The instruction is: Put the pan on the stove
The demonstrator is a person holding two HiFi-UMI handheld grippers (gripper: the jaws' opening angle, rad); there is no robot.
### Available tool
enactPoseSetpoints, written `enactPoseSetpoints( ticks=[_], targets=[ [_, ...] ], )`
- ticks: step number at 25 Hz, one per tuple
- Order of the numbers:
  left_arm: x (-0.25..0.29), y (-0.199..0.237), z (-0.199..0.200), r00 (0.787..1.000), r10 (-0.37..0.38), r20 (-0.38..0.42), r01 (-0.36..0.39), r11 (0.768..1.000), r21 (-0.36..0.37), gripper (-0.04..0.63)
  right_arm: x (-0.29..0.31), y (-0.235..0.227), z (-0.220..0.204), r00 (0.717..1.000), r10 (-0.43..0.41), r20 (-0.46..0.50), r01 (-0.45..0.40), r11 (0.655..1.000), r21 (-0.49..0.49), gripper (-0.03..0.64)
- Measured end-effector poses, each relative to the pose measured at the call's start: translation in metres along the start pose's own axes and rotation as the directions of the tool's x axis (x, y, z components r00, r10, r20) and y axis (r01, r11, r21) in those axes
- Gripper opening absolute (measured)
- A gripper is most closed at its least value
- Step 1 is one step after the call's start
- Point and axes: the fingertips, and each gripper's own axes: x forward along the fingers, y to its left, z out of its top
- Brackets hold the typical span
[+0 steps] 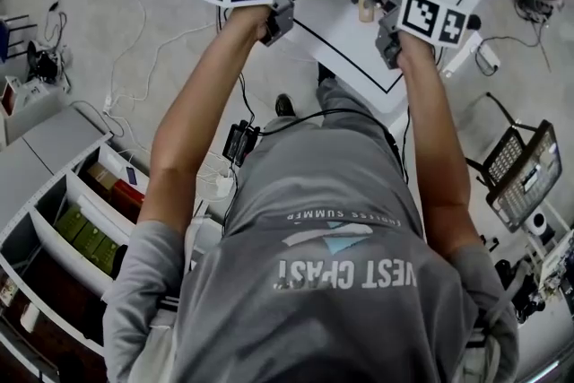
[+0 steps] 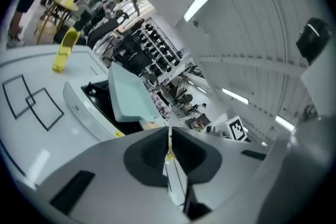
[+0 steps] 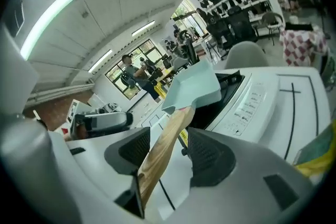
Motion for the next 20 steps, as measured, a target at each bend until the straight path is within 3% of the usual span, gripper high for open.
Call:
enactPoseSetpoints(
  ticks=[1,3,6,10,16,20],
  targets=[
    [-0.004,-0.006,0.004,1.0,0.02,0.006,-0.021,0.998,0.056,0.0,-0.005,0.001,0.004,0.999,-0.034,0.016,0.035,0.999,-0.038,0.232],
    [-0.01,-0.019,0.013,0.998,0.064,0.025,-0.067,0.982,0.179,-0.002,-0.016,0.005,0.013,0.994,-0.092,0.058,0.099,0.988,-0.122,0.214],
    [-0.02,-0.045,0.027,0.991,0.104,0.081,-0.126,0.93,0.346,-0.002,-0.036,0.02,0.029,0.98,-0.137,0.142,0.169,0.954,-0.248,0.139],
    [-0.046,-0.084,0.039,0.975,0.15,0.163,-0.215,0.822,0.527,-0.002,-0.062,0.063,0.04,0.965,-0.123,0.234,0.211,0.889,-0.407,0.016],
    [-0.076,-0.141,0.045,0.943,0.168,0.286,-0.325,0.641,0.695,-0.002,-0.098,0.124,0.042,0.956,-0.077,0.283,0.245,0.739,-0.628,0.008],
    [-0.1,-0.176,0.041,0.928,0.156,0.337,-0.365,0.549,0.752,-0.002,-0.118,0.159,0.034,0.959,-0.064,0.276,0.244,0.683,-0.688,0.006]
  ],
)
